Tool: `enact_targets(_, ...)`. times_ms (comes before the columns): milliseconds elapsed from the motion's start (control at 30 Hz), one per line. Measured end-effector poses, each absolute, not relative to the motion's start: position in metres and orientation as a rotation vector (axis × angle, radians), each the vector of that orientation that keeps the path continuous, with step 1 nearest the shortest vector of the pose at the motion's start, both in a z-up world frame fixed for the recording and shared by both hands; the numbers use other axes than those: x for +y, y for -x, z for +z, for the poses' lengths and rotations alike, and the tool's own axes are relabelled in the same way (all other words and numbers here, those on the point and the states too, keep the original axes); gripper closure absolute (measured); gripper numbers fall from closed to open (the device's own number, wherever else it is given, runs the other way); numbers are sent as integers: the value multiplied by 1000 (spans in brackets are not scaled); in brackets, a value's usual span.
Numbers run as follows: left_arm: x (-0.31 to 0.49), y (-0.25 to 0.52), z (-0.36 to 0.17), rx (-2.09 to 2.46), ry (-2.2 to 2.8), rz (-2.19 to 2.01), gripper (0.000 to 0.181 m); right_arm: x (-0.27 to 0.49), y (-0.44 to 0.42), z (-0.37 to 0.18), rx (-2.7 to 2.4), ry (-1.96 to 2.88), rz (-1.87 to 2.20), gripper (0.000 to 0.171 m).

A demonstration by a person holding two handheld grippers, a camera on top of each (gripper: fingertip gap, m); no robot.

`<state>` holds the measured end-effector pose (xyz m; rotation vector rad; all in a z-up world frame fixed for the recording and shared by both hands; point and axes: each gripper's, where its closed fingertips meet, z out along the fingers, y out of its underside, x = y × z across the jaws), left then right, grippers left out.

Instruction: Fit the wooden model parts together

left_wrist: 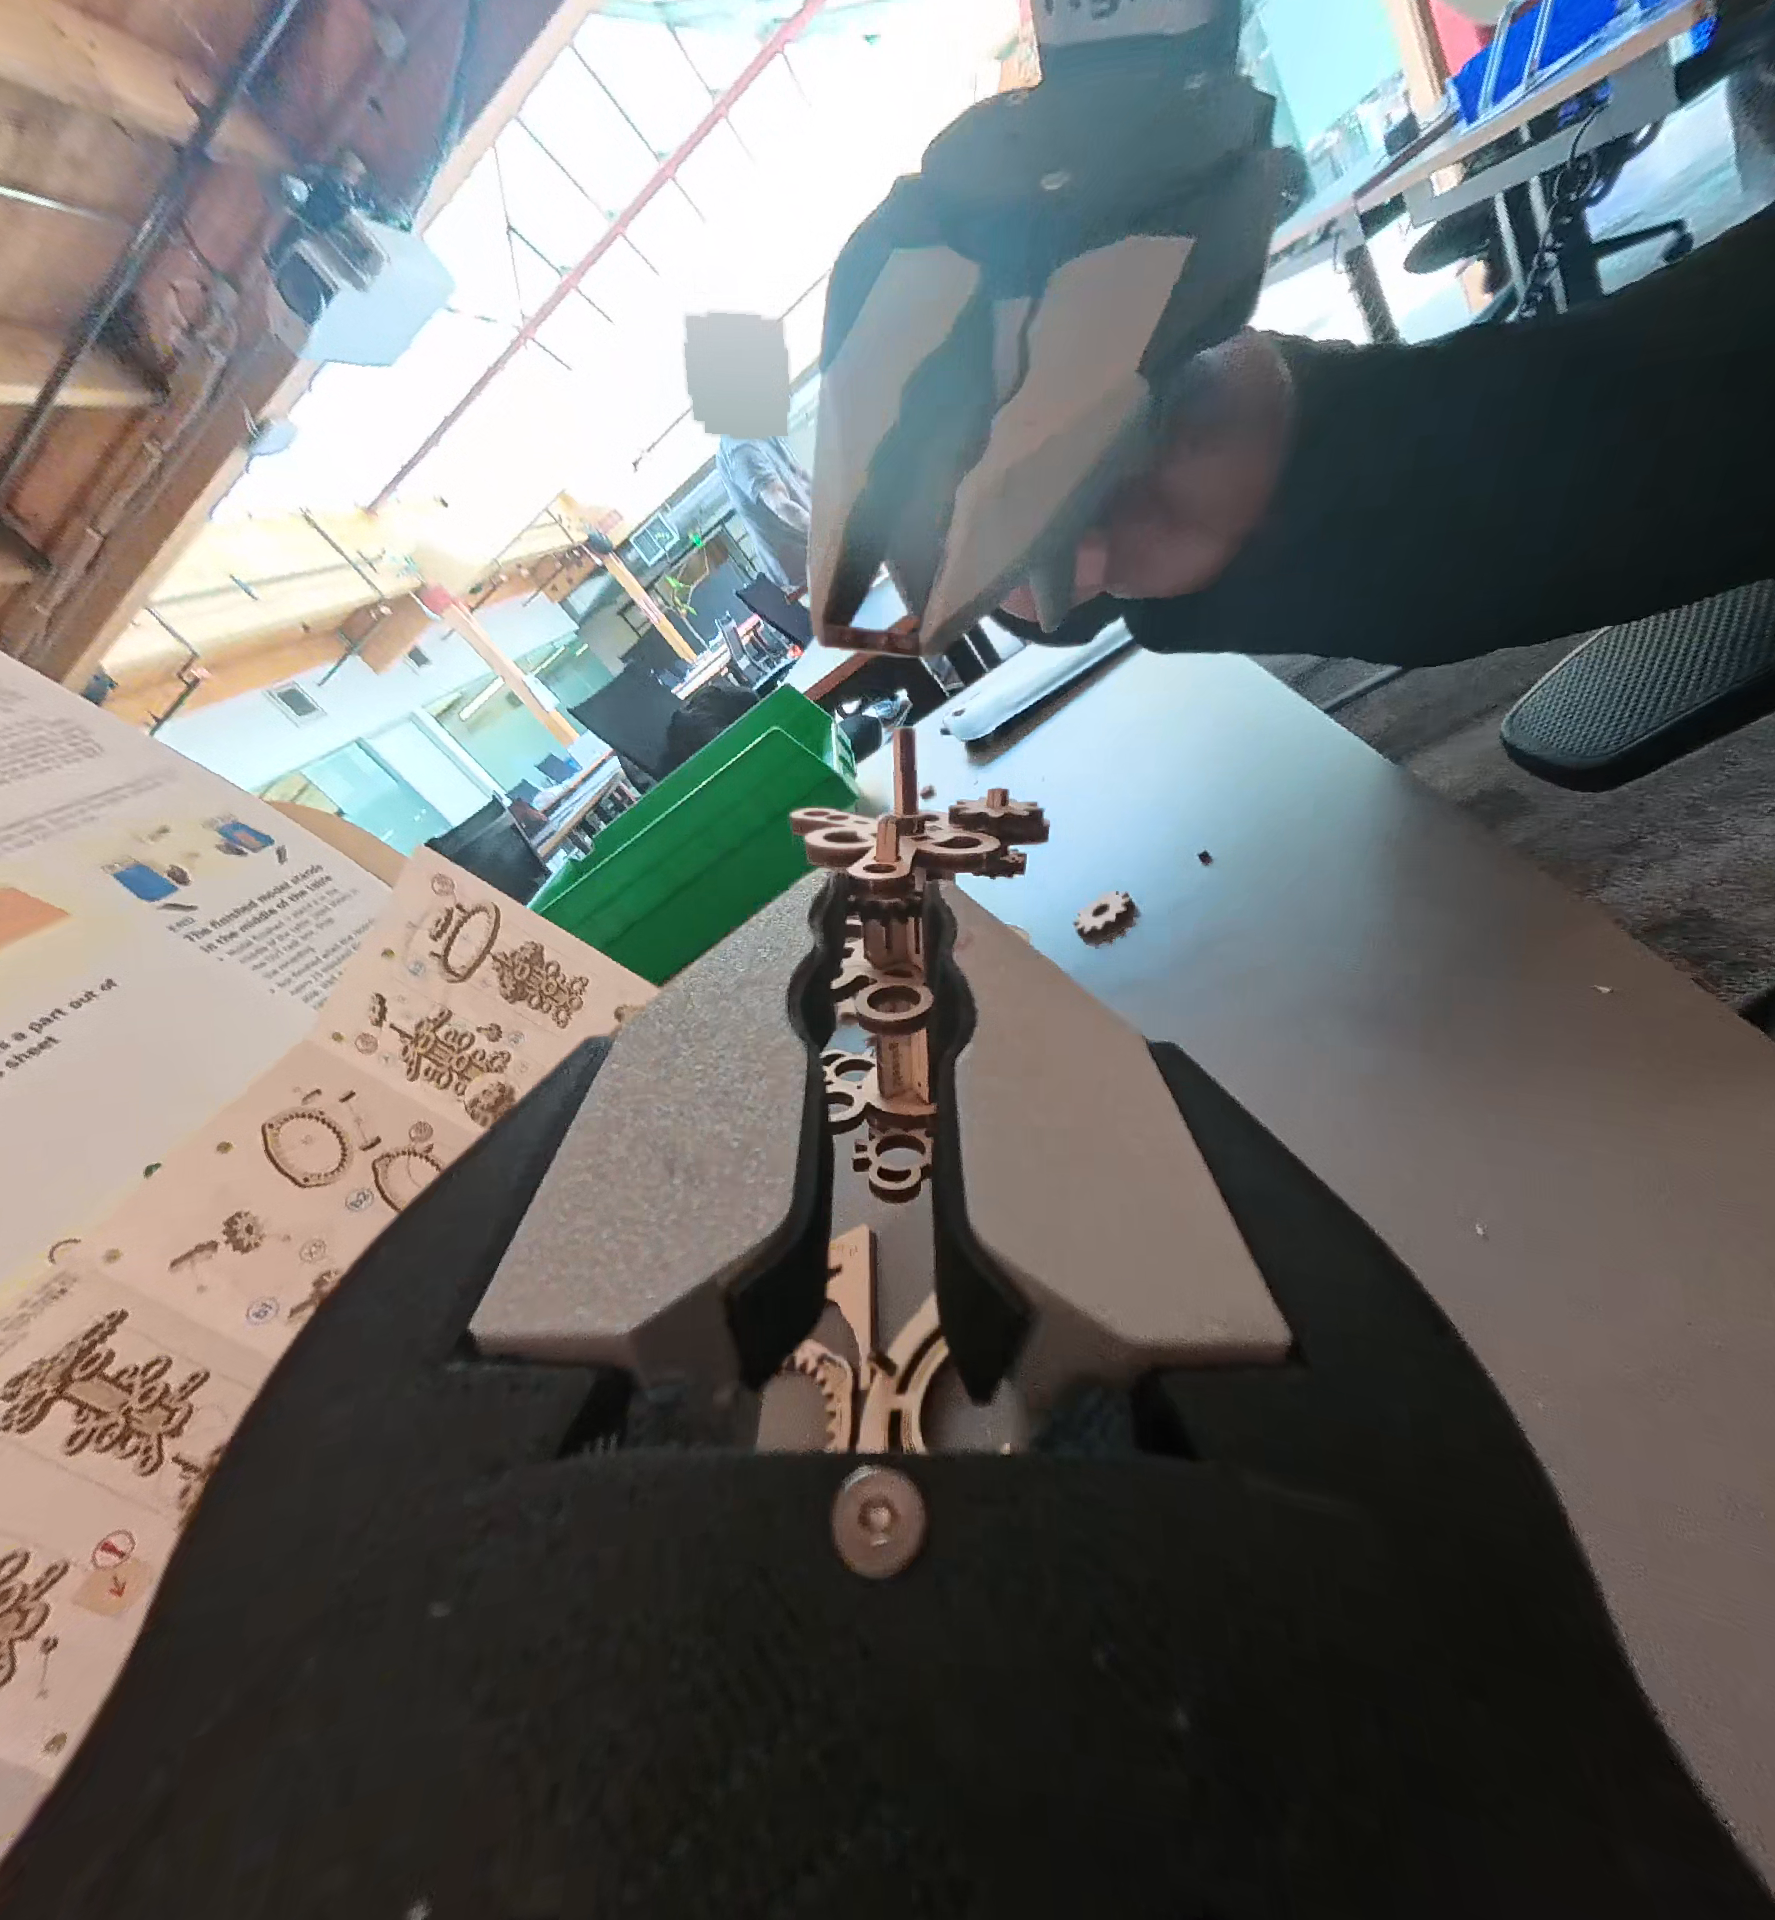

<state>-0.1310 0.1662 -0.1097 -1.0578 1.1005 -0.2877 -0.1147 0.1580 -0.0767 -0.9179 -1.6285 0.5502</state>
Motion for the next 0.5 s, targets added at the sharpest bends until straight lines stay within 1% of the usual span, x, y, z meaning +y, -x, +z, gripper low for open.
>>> enact_targets(500, 152, 133, -88, 1030, 959, -433, 170, 149, 113, -65, -1612, 884, 550, 159)
